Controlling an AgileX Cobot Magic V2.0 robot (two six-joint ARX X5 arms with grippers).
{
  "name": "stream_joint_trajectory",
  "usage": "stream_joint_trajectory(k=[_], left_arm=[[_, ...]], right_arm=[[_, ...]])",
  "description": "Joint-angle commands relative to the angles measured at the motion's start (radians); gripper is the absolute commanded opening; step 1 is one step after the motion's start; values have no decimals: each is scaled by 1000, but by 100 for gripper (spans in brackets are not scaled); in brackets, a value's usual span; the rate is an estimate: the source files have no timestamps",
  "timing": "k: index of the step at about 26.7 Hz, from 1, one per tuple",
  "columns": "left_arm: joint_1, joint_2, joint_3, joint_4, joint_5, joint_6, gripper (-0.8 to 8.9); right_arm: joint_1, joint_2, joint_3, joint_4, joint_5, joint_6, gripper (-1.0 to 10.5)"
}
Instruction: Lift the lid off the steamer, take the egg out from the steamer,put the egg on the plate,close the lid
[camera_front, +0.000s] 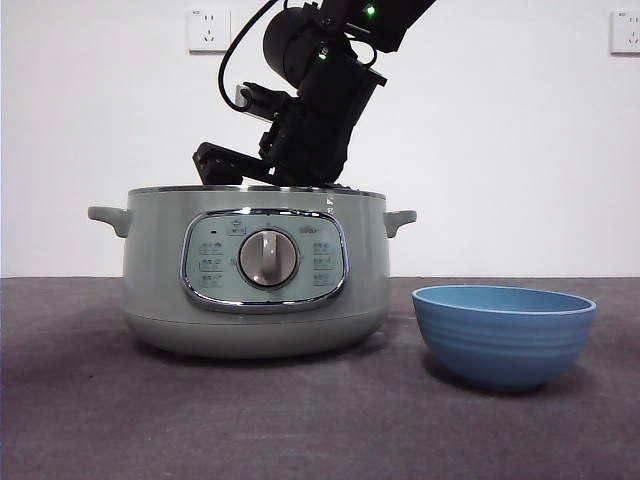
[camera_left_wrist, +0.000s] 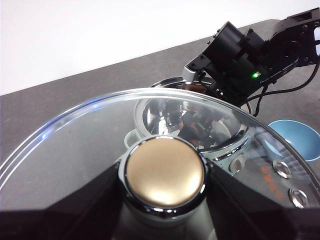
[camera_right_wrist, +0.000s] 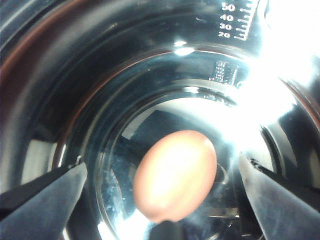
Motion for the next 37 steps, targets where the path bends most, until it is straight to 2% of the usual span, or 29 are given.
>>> stream_joint_trajectory(k=[1, 3, 7, 10, 12, 25, 27, 30, 34, 37], left_arm=[[-1, -11, 5, 45, 0, 11, -8], [-1, -12, 5, 44, 0, 11, -8], [-1, -12, 5, 42, 0, 11, -8], [-1, -12, 5, 25, 0, 11, -8], [-1, -11, 5, 22, 0, 11, -8], [-1, -12, 5, 21, 0, 11, -8], [-1, -12, 5, 21, 0, 11, -8], [-1, -11, 5, 21, 0, 11, -8], [-1, -12, 5, 16, 0, 12, -8], [-1, -11, 5, 19, -1, 12, -8]], right_arm=[[2, 32, 2, 2, 3, 1, 521], [2, 37, 2, 6, 3, 1, 518], [2, 43, 2, 7, 3, 8, 371], [1, 54, 2, 6, 3, 21, 367], [1, 58, 2, 6, 3, 27, 277], [1, 58, 2, 32, 8, 27, 273], [1, 58, 2, 34, 7, 26, 97], [1, 58, 2, 48, 3, 25, -13], [2, 54, 2, 51, 3, 25, -12], [2, -16, 2, 21, 3, 14, -12]])
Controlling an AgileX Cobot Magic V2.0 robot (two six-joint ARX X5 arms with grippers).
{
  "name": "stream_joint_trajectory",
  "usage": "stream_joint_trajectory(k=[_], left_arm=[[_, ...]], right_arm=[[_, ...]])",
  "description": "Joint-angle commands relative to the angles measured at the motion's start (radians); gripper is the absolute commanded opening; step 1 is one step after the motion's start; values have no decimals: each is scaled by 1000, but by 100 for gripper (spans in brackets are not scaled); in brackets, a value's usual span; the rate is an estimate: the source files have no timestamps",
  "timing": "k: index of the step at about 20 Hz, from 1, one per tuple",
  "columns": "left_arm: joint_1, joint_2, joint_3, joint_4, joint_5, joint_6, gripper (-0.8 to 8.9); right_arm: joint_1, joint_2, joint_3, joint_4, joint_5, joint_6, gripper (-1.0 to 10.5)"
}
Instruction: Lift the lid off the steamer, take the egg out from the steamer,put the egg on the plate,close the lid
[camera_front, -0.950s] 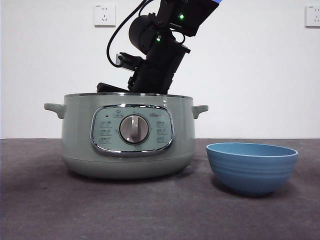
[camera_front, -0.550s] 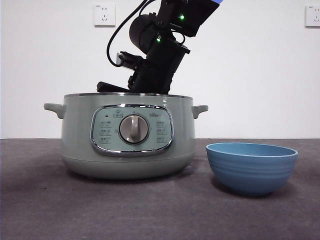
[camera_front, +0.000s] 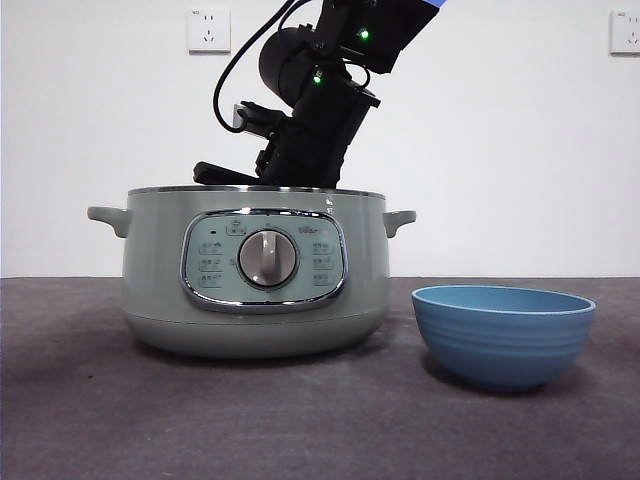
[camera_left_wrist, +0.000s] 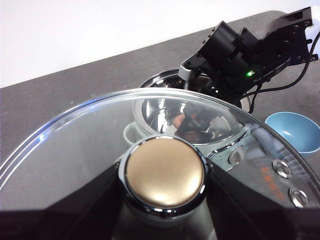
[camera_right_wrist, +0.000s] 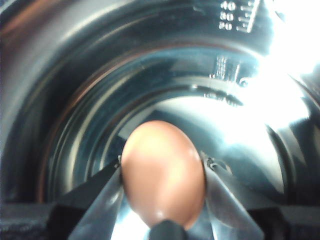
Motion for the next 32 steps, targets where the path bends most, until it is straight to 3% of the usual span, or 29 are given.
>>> stream_joint_trajectory(k=[1, 4, 9, 13, 20, 25, 32], left_arm=[[-1, -11, 5, 54, -1, 10, -8], [-1, -10, 5, 79, -1, 13, -8], [-1, 55, 5, 168, 60, 14, -8], [-1, 168, 5, 278, 137, 35, -8], [-1, 348, 5, 431, 184, 39, -8], [-1, 425, 5, 486, 184, 39, -8], [-15, 502, 5, 576, 208, 39, -8]], right_arm=[[2, -97, 2, -23, 3, -17, -12], [2, -267, 2, -126, 8, -50, -12], [-7, -534, 0, -484, 187, -125, -13], [-51, -610, -79, -596, 187, -125, -13], [-132, -664, -474, -407, 179, -117, -13], [-182, -663, -733, -133, 91, -109, -13], [-190, -576, -789, -3, 73, -117, -12]])
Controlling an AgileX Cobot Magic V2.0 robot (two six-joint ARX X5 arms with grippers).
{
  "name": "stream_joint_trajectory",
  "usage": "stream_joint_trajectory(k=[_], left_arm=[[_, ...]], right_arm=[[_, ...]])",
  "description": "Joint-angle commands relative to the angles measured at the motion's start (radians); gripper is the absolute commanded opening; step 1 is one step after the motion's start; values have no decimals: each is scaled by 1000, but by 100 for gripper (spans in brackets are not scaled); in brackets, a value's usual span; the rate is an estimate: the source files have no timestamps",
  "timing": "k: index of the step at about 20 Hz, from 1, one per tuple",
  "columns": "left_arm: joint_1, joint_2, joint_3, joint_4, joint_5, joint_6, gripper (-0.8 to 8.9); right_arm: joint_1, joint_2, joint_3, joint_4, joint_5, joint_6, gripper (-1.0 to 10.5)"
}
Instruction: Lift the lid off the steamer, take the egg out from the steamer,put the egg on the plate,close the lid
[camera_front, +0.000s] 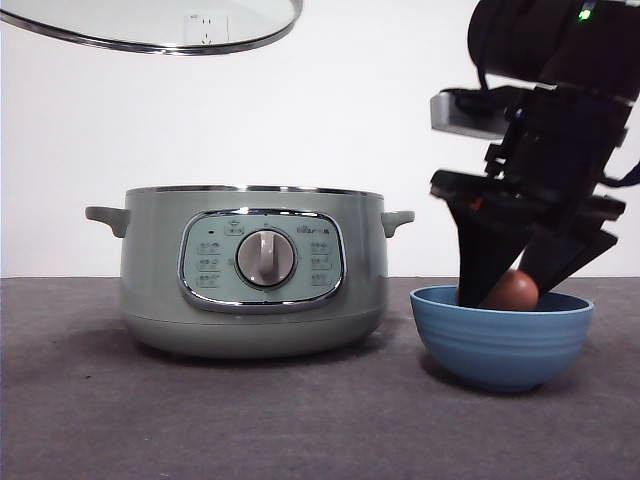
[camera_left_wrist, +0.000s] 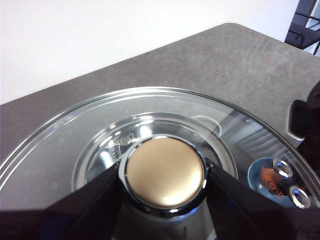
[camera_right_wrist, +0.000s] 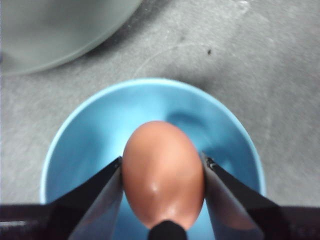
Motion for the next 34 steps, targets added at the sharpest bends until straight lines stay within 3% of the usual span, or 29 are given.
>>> stream_joint_trajectory(k=[1, 8, 12, 15, 17, 18, 22, 34], left_arm=[[-16, 18, 6, 62, 13, 11, -8], [-30, 121, 6, 170, 13, 12, -8], [-30, 235, 6, 236, 12, 12, -8], [-30, 309, 6, 300, 11, 11, -8], [-30, 341, 6, 347, 11, 11, -8], [-30, 353, 6, 364, 11, 11, -8], [-30, 392, 6, 396, 11, 11, -8], [-30, 521, 6, 451, 6, 10, -8]], right_arm=[[0, 51, -12, 22, -2, 2, -13], [0, 99, -12, 35, -1, 2, 10], [0, 99, -12, 29, -2, 2, 312], [1, 99, -11, 31, -1, 2, 333], [1, 93, -11, 29, -2, 0, 555], [2, 84, -11, 27, -2, -7, 600], [3, -42, -8, 15, -1, -10, 599], [2, -726, -3, -74, 11, 40, 598]])
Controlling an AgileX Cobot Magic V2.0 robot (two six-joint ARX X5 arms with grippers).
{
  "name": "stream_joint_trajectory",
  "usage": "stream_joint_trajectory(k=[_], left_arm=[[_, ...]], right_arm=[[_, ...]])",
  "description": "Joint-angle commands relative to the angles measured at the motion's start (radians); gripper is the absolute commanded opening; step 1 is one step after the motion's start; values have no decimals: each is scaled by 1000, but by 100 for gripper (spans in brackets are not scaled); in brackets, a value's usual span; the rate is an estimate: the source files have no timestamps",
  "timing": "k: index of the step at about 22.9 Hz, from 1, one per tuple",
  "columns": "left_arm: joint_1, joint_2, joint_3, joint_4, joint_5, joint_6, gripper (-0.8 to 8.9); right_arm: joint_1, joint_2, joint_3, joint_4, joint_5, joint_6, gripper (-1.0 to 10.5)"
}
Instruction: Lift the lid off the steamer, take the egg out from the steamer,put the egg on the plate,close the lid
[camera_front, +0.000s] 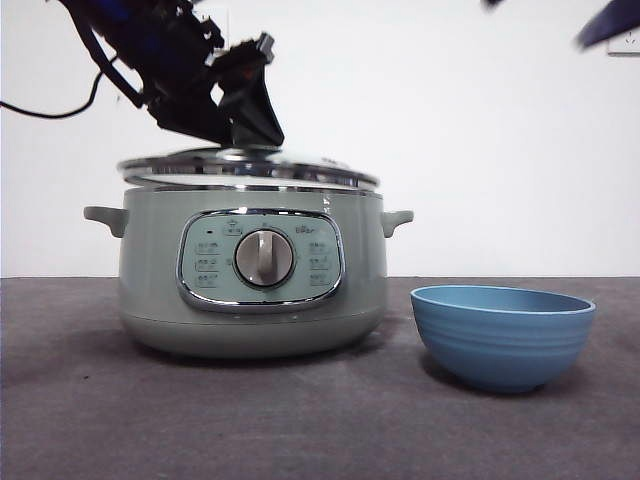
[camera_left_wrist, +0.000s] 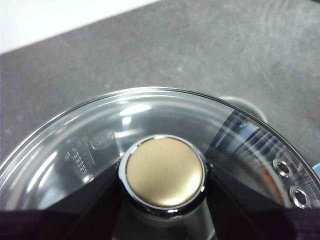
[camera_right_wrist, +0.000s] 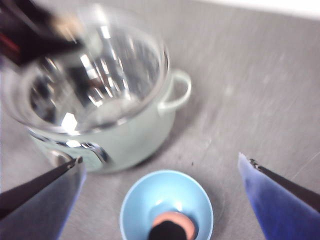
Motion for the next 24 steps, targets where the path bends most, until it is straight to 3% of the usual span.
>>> stream_joint_trajectory(k=[1, 6, 14, 16, 20, 24], left_arm=[[-3, 12, 6, 53, 2, 10, -8], [-3, 36, 6, 49, 2, 8, -8], [-3, 39, 6, -6, 3, 6, 8], [-3, 39, 6, -21, 2, 6, 96], [-3, 39, 6, -24, -6, 0, 426], [-3, 39, 6, -13, -5, 0, 469]], right_arm=[[0, -79, -3, -19, 3, 18, 598], [0, -190, -3, -84, 3, 19, 598], [0, -193, -3, -100, -2, 18, 598], [0, -193, -3, -100, -2, 18, 598], [0, -193, -3, -101, -4, 18, 598], [0, -193, -3, -101, -8, 18, 598]])
